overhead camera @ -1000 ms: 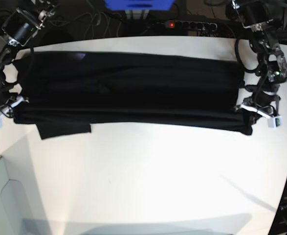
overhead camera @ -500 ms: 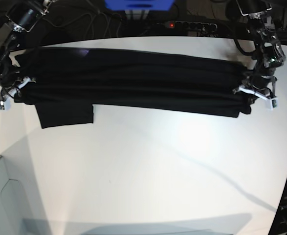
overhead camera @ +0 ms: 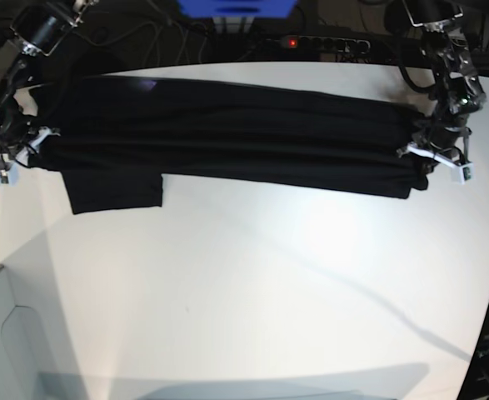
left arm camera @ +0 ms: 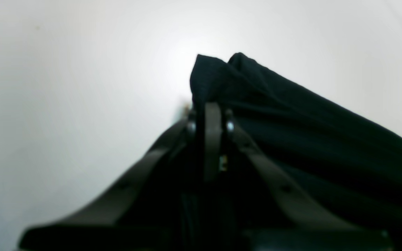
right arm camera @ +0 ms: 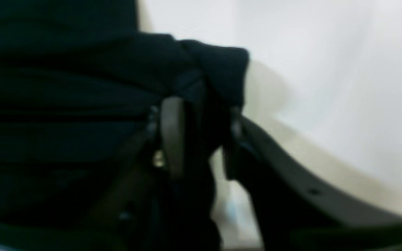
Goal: Fold the T-shirt properly
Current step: 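Release with the right gripper and tuck the loose sleeve end inward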
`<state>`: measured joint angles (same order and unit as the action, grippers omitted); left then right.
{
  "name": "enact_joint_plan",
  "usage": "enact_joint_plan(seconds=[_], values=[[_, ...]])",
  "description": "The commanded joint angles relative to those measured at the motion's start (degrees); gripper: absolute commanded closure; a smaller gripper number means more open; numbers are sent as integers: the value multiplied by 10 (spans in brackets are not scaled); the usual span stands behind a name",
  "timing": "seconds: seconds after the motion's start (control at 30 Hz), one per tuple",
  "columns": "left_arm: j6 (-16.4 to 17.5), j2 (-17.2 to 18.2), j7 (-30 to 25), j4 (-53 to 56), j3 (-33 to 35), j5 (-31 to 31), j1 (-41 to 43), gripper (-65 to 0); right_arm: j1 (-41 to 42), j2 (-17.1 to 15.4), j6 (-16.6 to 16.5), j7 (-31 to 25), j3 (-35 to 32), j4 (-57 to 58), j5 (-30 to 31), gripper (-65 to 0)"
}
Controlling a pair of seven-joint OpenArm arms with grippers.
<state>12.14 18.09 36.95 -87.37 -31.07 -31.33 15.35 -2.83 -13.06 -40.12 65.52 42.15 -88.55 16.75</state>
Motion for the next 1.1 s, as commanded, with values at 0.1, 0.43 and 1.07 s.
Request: enact_joint_plan(seconds=[0.1, 0.43, 1.07], values=[[-7, 11, -20, -9, -6, 3, -3, 0, 11, -32, 1, -8, 22, -13, -1, -263], [-7, 11, -20, -9, -6, 3, -3, 0, 52, -71, 1, -8, 58, -13, -1, -262], [-7, 10, -17, -9, -4, 3, -3, 0, 234, 4, 1, -9, -43, 196, 1, -267]])
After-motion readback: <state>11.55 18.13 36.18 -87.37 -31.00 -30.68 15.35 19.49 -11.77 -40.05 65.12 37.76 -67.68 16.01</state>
